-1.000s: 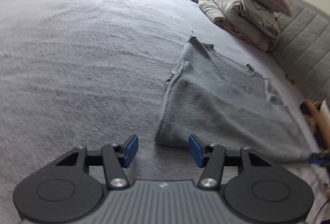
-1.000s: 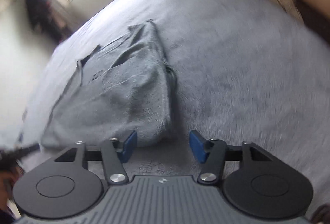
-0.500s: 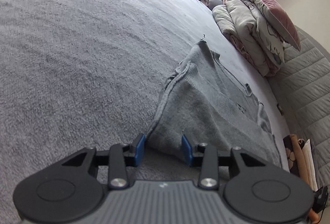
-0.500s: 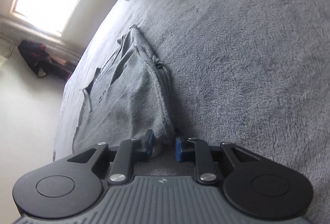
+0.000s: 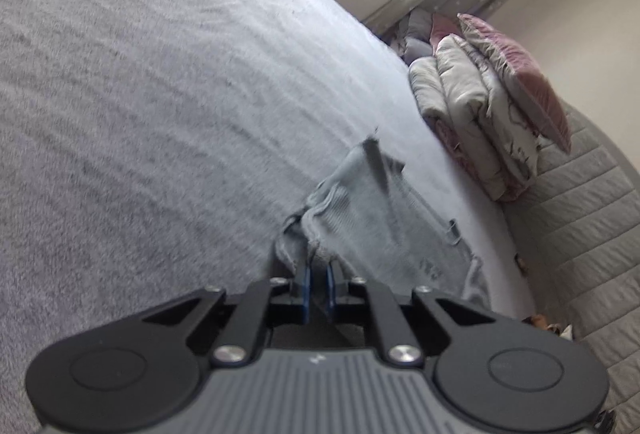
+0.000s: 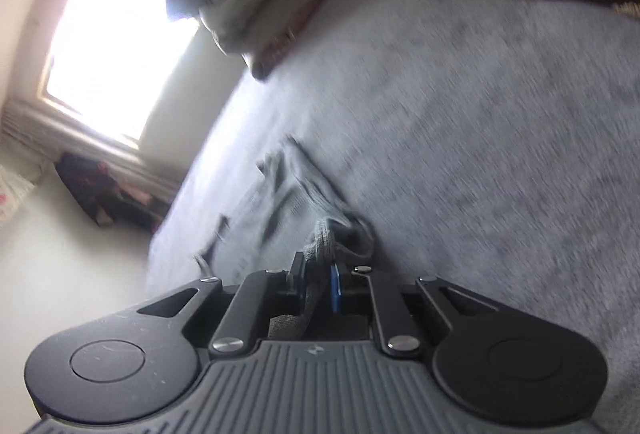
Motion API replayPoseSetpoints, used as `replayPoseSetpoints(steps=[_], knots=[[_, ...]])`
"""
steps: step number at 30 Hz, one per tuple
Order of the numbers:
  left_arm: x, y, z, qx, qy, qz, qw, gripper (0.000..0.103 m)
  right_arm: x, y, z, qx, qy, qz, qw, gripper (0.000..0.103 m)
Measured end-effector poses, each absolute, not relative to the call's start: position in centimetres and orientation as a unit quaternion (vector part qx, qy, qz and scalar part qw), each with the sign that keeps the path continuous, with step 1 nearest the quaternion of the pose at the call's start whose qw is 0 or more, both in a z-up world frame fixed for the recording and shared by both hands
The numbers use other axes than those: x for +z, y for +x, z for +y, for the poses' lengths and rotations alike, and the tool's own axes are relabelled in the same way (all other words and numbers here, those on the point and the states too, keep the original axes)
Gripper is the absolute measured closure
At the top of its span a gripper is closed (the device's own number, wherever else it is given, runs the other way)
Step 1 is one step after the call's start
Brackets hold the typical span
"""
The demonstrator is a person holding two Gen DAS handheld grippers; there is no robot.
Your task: Fold clothes
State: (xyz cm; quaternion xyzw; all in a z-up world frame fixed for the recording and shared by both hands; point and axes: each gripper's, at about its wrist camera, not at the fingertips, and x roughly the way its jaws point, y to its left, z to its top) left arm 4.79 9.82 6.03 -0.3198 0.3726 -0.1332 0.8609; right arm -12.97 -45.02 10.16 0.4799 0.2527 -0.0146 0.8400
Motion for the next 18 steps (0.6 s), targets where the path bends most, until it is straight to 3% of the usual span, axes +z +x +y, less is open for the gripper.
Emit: replayPoseSetpoints(steps=[18], knots=[[11.8,13.4,7.5,-0.133,-0.351,0.318,0.871,0.097,15.0,-4.7,-46.2,-0.042,0.450,0.171,0.876,0.093]])
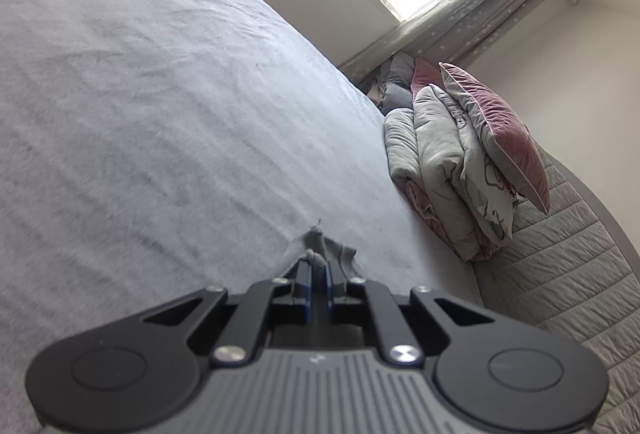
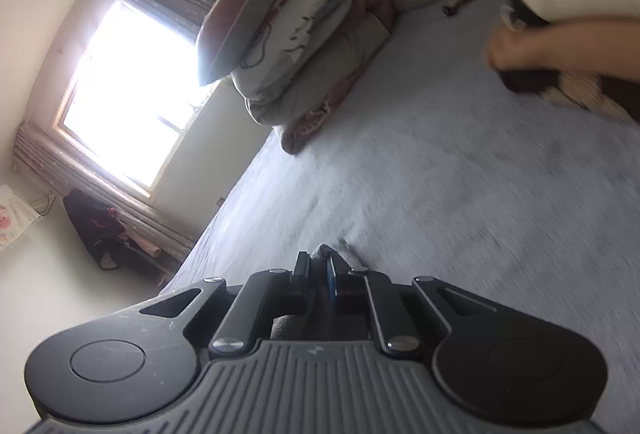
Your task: Fold clothes
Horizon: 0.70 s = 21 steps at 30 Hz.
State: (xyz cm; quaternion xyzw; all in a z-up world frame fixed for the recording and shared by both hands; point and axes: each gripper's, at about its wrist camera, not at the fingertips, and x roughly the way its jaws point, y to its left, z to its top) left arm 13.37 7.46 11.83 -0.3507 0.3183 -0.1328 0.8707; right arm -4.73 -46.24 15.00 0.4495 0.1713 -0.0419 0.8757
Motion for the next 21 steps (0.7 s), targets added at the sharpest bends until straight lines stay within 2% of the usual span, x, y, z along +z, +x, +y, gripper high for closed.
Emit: replayPoseSetpoints(steps=[5,9,21], knots=[[12.9,18.5,5.2,-0.128,-0.336,0.317,0.878,0.097,15.9,0.4,-47.0,-0.050,0.421,0.171,0.890,0.093],[12.6,23.3,3.0,-0.119,-0.313,0.324,0.885,0.097,14.4,4.8,-48.0,-0.071,0.398,0.184,0.896,0.094],[6.3,34.3,-0.5,-0.081,-0.285,0.379,0.877,0.096,8.6,13.8,-50.3,-0.114,0.379,0.232,0.888,0.094]])
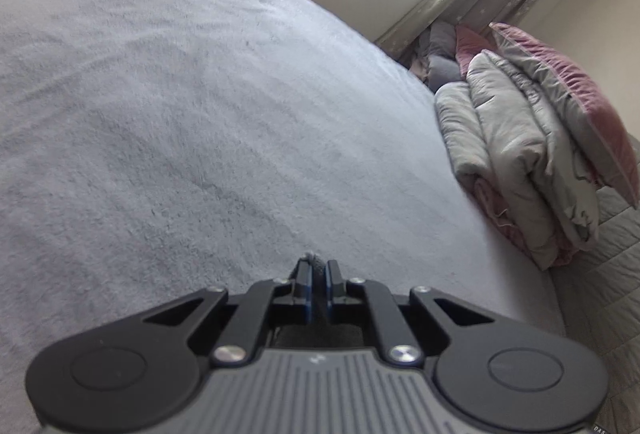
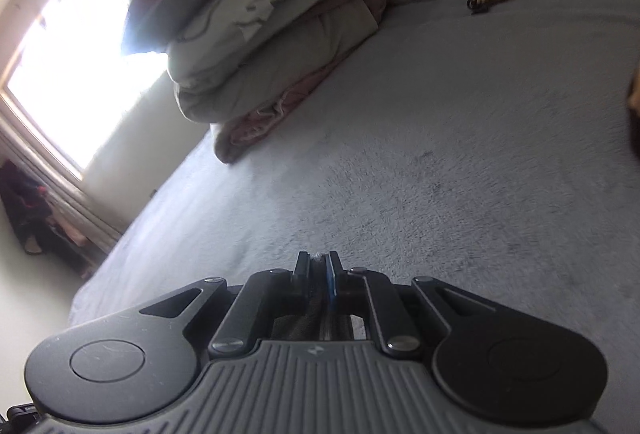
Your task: Fold clothes
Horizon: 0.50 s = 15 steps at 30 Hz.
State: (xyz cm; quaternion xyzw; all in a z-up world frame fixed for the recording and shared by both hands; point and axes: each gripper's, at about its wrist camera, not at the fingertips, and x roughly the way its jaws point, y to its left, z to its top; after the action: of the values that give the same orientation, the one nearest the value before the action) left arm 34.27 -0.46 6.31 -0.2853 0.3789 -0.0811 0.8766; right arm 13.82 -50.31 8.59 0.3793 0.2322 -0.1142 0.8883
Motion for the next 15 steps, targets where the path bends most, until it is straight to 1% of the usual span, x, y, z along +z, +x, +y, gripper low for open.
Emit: replayPoseSetpoints(steps=[3,5,6,7,8,9,10,11,13,14,15], knots=[[4.8,35.3,-0.3,-0.081,-0.297,0.398,0.864,0.095,7.6,14.6,-50.2,-0.131,0.359,0.247,0.891,0.094],[4.7,35.2,0.5,-0.076,-0.308,0.389,0.865,0.085,7.3,14.4,-50.6,-0.147,0.352,0.249,0.890,0.094],[4.8,35.0,1.1,-0.074,-0.314,0.383,0.866,0.073,7.1,14.2,-50.9,-0.154,0.355,0.250,0.887,0.093],[5.0,34.7,1.7,-0.073,-0.319,0.376,0.867,0.061,7.0,13.8,-51.5,-0.162,0.363,0.250,0.883,0.091],[5.3,34.3,2.3,-0.072,-0.319,0.371,0.869,0.057,7.1,13.3,-52.0,-0.171,0.370,0.250,0.878,0.090],[5.8,33.6,2.9,-0.068,-0.310,0.367,0.875,0.050,7.3,12.7,-52.4,-0.181,0.374,0.250,0.875,0.087],[6.5,32.8,3.1,-0.064,-0.290,0.364,0.883,0.049,7.6,12.1,-52.7,-0.189,0.372,0.251,0.874,0.078],[7.2,31.7,3.2,-0.064,-0.264,0.359,0.893,0.049,8.1,11.4,-52.7,-0.191,0.367,0.252,0.875,0.066],[8.6,29.1,2.6,-0.070,-0.201,0.356,0.910,0.044,9.1,9.9,-52.3,-0.188,0.356,0.256,0.879,0.060],[9.2,27.6,2.1,-0.075,-0.179,0.353,0.915,0.043,9.6,9.2,-51.9,-0.181,0.351,0.258,0.882,0.057],[9.6,26.0,1.7,-0.081,-0.172,0.349,0.918,0.040,10.0,8.3,-51.4,-0.174,0.355,0.262,0.881,0.054]])
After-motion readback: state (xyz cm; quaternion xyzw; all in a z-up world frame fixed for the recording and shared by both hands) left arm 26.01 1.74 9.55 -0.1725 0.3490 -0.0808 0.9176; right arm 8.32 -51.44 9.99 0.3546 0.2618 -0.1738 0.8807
